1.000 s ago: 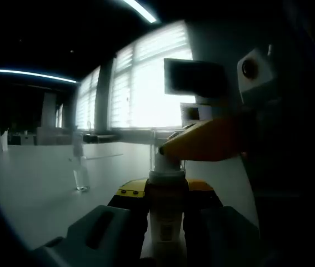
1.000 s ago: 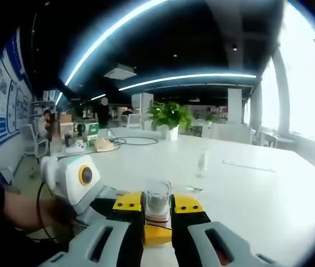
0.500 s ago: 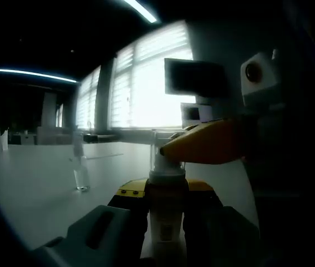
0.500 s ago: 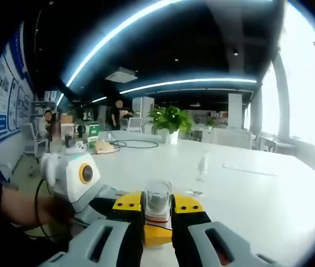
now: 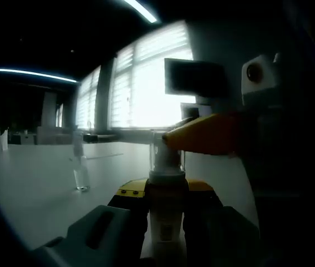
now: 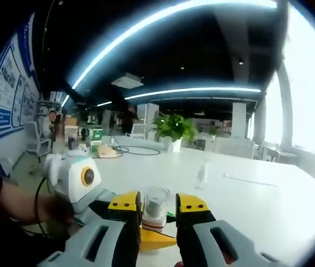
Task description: Clamp pump bottle remove cover press pump head put on cover
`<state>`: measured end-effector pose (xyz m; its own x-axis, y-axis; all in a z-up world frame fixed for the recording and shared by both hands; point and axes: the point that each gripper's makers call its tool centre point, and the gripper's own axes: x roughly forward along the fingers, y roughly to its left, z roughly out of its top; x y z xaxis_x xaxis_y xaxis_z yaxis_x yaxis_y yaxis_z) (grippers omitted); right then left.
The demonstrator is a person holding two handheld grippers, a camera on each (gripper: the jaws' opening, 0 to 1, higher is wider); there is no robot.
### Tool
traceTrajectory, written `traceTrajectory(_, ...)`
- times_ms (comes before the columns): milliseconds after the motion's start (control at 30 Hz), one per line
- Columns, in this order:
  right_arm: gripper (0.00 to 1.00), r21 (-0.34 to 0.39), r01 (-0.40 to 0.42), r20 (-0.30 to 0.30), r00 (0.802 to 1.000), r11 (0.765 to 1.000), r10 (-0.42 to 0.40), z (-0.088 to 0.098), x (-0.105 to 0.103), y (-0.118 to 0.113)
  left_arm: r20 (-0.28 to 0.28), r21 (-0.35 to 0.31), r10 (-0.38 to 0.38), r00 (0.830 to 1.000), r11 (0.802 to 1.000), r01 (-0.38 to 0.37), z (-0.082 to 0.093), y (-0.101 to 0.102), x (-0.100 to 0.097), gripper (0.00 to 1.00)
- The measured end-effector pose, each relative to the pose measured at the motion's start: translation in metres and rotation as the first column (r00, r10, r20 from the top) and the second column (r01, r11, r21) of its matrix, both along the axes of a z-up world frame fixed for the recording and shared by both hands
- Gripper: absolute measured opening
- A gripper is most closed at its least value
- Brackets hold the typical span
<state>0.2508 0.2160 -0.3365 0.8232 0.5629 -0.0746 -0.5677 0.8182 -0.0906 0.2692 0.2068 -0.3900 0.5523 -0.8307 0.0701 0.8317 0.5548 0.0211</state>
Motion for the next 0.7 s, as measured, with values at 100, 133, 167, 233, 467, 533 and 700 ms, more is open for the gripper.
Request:
traceTrajectory(100, 0.2, 0.022, -0.009, -0.004, 1.0, 1.0, 0.009, 0.003, 0.0, -0.003, 0.0, 0.0, 0.0, 1.0, 1.0, 0.0, 0.0, 0.0, 0.0, 0.14)
traceTrajectory(133, 0.2, 0.031, -0.011, -0.004, 1.0, 0.999, 0.011, 0.004, 0.0, -0.004, 0.0, 0.0, 0.0, 1.0, 1.0, 0.0, 0.0, 0.0, 0.0, 0.14)
traceTrajectory(167, 0.21, 0.034, -0.016, 0.0, 1.0, 0.999, 0.016, 0.005, 0.0, -0.004, -0.001, 0.0, 0.0, 1.0, 1.0, 0.0, 0.0, 0.0, 0.0, 0.14)
traceTrajectory(233, 0.22, 0.038, -0.026, 0.012, 1.0, 0.999, 0.026, 0.008, -0.001, -0.004, -0.001, 0.0, 0.001, 1.0, 1.0, -0.001, 0.0, 0.0, -0.001, 0.14)
traceTrajectory(467, 0.27, 0.057, -0.071, 0.036, 0.997, 0.996, 0.069, 0.017, -0.005, -0.005, -0.001, 0.0, 0.001, 1.0, 1.0, -0.001, 0.0, 0.0, 0.0, 0.14)
traceTrajectory(533, 0.26, 0.08, -0.076, 0.047, 0.996, 0.994, 0.073, 0.023, -0.005, -0.007, -0.001, -0.001, 0.001, 1.0, 1.0, -0.001, 0.0, 0.0, -0.001, 0.14)
traceTrajectory(700, 0.26, 0.085, -0.084, 0.062, 0.995, 0.993, 0.079, 0.028, -0.006, -0.009, -0.001, -0.001, 0.002, 1.0, 1.0, -0.002, 0.0, 0.0, 0.0, 0.14)
